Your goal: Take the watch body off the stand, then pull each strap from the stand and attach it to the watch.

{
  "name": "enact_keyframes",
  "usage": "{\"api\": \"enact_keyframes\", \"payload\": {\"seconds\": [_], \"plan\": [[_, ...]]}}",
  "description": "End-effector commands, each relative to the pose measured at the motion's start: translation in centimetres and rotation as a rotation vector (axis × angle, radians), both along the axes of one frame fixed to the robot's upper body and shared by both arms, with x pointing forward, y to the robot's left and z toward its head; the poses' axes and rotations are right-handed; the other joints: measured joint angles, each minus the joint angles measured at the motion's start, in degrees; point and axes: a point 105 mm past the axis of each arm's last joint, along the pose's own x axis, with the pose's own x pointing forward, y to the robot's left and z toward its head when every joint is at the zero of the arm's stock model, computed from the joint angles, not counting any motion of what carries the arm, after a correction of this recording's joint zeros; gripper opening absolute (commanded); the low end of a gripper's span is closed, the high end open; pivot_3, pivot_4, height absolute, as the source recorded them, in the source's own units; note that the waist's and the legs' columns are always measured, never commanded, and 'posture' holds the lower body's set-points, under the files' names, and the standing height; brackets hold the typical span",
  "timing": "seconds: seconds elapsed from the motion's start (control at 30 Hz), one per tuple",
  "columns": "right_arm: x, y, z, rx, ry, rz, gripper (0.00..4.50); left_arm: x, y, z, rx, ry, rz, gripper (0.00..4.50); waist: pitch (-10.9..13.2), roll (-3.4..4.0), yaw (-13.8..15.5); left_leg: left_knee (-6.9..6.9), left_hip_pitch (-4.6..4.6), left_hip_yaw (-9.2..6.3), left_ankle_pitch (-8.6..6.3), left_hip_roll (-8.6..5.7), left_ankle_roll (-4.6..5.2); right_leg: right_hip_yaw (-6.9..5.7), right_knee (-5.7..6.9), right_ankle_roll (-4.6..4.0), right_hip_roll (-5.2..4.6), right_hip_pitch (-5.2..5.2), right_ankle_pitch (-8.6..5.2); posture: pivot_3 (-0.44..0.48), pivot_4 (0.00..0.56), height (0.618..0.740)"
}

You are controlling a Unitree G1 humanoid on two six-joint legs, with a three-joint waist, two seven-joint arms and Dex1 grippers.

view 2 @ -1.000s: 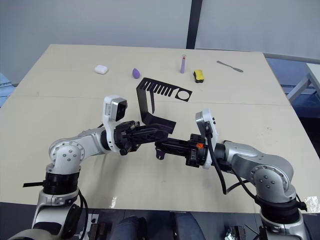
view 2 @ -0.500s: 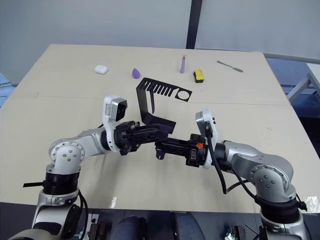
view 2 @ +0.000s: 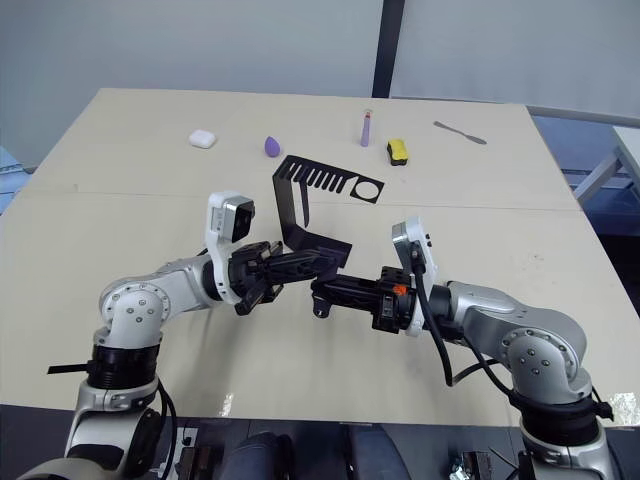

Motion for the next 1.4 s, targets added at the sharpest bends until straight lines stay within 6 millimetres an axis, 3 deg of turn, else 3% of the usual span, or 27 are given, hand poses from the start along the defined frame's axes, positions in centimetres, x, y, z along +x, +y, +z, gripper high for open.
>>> {"api": "enact_keyframes", "payload": {"seconds": [0.03,0.7,0.87,1.0,1.23,1.4], "plan": [[-0.3,0.1,1.0,0.018,-0.041,0.004,0.00,-0.6,-0.3,0.6,-0.022,-0.026,-0.030,0.03,0.00,0.00,-0.01,0.00,0.00,0.00,0.00,0.00,0.00,0.00,0.00,0.00,0.00,0.00,0.00,0.000,0.150,0.740],[-0.2,0.1,1.2,0.024,-0.048,-0.004,0.00,-0.7,-0.5,0.8,-0.031,-0.025,-0.043,0.03,0.00,0.00,0.00,-0.03,0.00,0.00,0.00,0.00,0.00,0.00,-0.03,0.00,0.00,0.00,0.00,0.000,0.150,0.740],[-0.2,-0.2,1.5,0.002,-0.124,-0.049,0.00,-0.7,-0.5,0.7,-0.021,-0.044,-0.038,0.03,0.00,0.00,0.00,-0.04,0.00,0.00,0.00,0.00,0.00,0.00,-0.04,0.00,0.00,0.00,0.00,0.000,0.150,0.740],[-1.1,-1.4,1.1,-0.045,-0.153,-0.102,1.13,-0.5,0.2,1.1,0.002,-0.094,-0.013,0.00,0.00,0.00,0.09,-0.10,0.00,0.00,0.00,0.00,0.00,0.00,-0.09,0.00,0.00,0.00,0.00,0.000,0.150,0.740],[-2.9,-6.1,-0.2,-0.198,-0.199,-0.403,4.46,-0.7,1.2,0.0,0.160,-0.254,-0.036,0.00,0.00,0.00,0.32,-0.33,-0.03,-0.01,0.01,-0.02,-0.03,0.00,-0.35,0.01,0.00,0.01,-0.01,0.000,0.150,0.740],[-4.4,-12.6,-2.8,-0.366,-0.149,-0.840,4.46,-1.1,2.0,-2.2,0.287,-0.420,-0.065,0.00,0.00,0.00,0.41,-0.45,0.02,0.00,0.05,-0.01,-0.10,0.02,-0.37,-0.01,0.03,0.02,-0.02,0.000,0.150,0.740]]}}
